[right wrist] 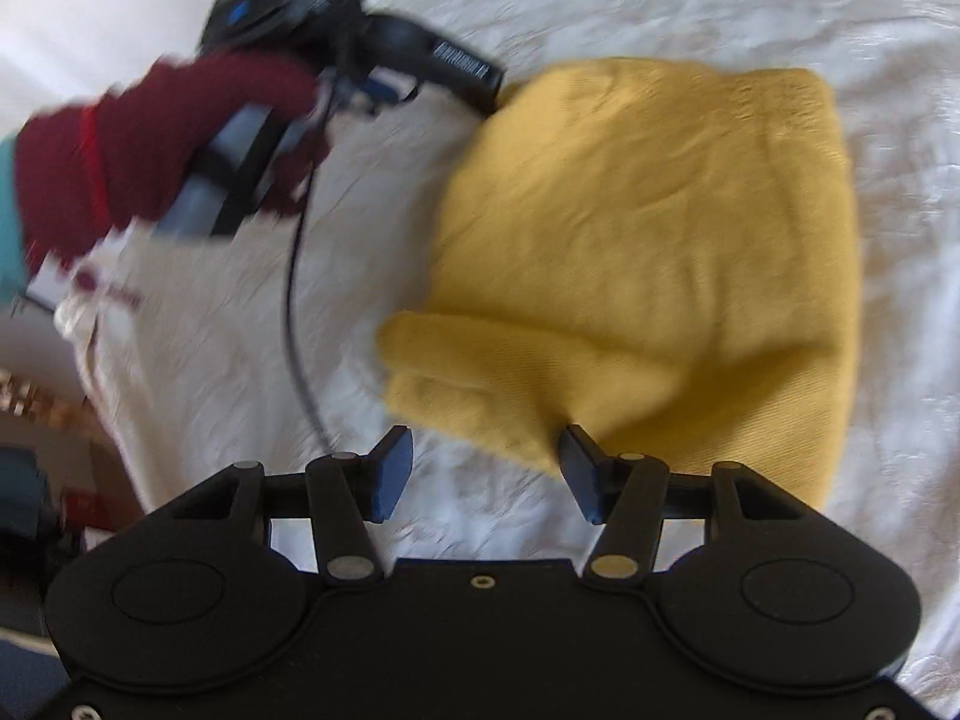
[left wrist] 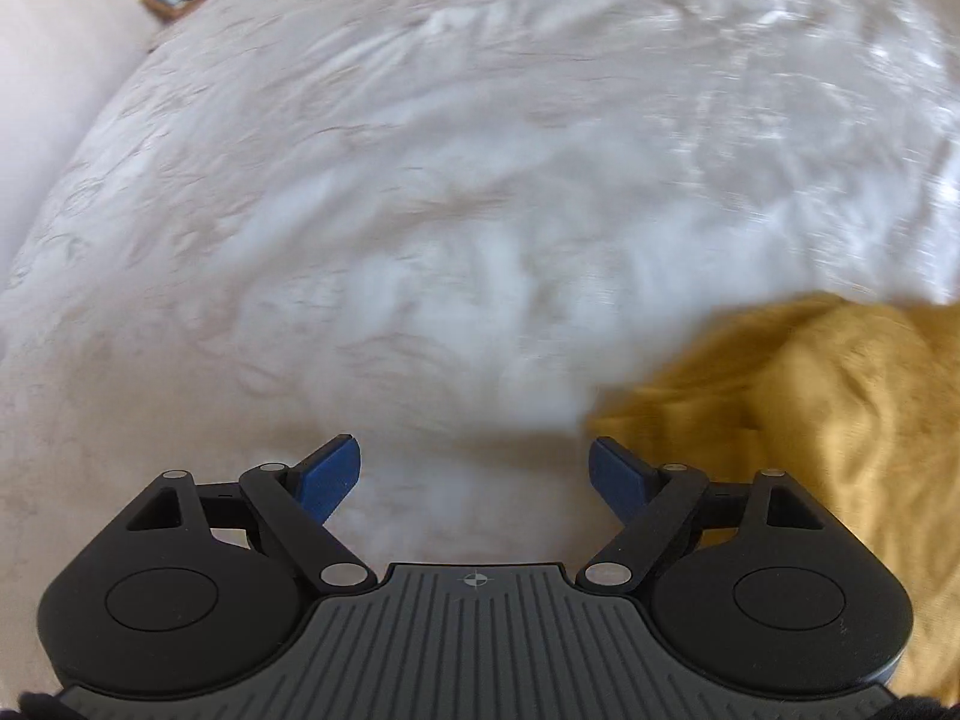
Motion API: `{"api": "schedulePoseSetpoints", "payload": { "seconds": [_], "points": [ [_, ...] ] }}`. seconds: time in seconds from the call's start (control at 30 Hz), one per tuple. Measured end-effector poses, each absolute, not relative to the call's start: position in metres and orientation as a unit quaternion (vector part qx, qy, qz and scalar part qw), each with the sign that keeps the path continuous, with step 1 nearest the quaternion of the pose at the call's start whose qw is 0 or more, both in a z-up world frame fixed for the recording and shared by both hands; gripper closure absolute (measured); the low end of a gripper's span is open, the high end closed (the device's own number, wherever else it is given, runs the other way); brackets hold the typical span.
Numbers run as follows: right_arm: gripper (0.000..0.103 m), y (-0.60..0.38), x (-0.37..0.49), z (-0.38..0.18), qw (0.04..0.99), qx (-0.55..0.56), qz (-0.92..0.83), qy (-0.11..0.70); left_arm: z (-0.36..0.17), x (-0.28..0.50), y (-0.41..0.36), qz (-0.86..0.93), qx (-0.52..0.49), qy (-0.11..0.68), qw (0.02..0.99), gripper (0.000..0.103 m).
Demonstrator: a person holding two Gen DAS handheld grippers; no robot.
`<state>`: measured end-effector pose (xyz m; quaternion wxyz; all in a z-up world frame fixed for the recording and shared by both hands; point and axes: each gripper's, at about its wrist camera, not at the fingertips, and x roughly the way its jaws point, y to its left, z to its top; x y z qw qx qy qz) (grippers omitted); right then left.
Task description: Fold small clothes
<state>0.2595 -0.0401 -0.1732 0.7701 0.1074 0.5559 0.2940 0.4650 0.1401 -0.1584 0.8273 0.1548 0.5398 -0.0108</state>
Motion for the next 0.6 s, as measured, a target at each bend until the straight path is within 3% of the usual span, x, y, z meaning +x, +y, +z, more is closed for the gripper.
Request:
{"api": "schedulePoseSetpoints", "payload": {
  "seconds": [0.23, 0.6],
  "points": [
    [0.040, -0.026, 0.248, -0.141, 0.809, 0.054, 0.312, 0.495, -0.138, 0.451, 0.182, -0.013, 0.057, 0.545, 0.836, 0.019],
    [0.045, 0.026, 0.251, -0.154, 0.815, -0.187, 0.316, 0.448, -0.132, 0.410, 0.181, -0.075, -0.058, 0.570, 0.816, 0.019]
  ]
}}
